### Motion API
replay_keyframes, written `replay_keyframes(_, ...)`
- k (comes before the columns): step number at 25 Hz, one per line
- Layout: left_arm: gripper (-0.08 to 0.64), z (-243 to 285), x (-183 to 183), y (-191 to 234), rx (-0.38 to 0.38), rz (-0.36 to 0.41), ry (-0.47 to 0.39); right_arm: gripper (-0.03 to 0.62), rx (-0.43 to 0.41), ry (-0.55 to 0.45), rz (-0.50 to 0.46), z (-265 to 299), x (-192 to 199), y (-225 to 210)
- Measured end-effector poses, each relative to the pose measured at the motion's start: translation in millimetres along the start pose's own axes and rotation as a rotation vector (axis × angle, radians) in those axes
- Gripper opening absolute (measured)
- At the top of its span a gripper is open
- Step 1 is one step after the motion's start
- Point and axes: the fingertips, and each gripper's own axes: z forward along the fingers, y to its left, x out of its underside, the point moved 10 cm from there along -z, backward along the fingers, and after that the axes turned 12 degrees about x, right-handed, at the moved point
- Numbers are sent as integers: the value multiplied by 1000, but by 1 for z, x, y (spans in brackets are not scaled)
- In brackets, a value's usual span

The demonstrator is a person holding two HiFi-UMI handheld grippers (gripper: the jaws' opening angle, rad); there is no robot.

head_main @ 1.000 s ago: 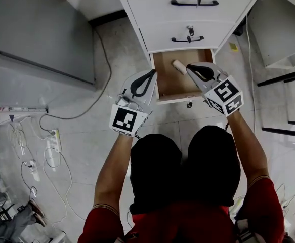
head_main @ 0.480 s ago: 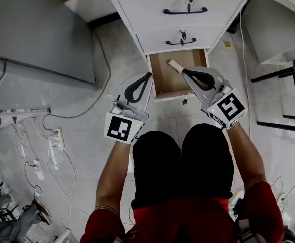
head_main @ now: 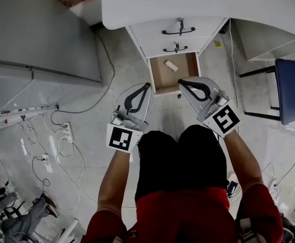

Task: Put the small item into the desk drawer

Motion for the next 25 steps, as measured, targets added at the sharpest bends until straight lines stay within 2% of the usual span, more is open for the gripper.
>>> replay_keyframes(7, 5, -21, -109, -18, -1, -17, 1, 11, 12, -58, 73, -27, -110, 11)
replay_keyframes(14, 5, -32, -210, -38, 8, -35, -19, 11, 23, -73, 136, -64, -208, 14)
replay_keyframes(20, 5, -54, -290, -54, 14, -49, -36, 11, 17, -101, 146, -91, -285, 28)
replay_keyframes(25, 5, -65, -338, -61, 30, -40, -50, 11, 29, -136, 161, -108, -335, 42)
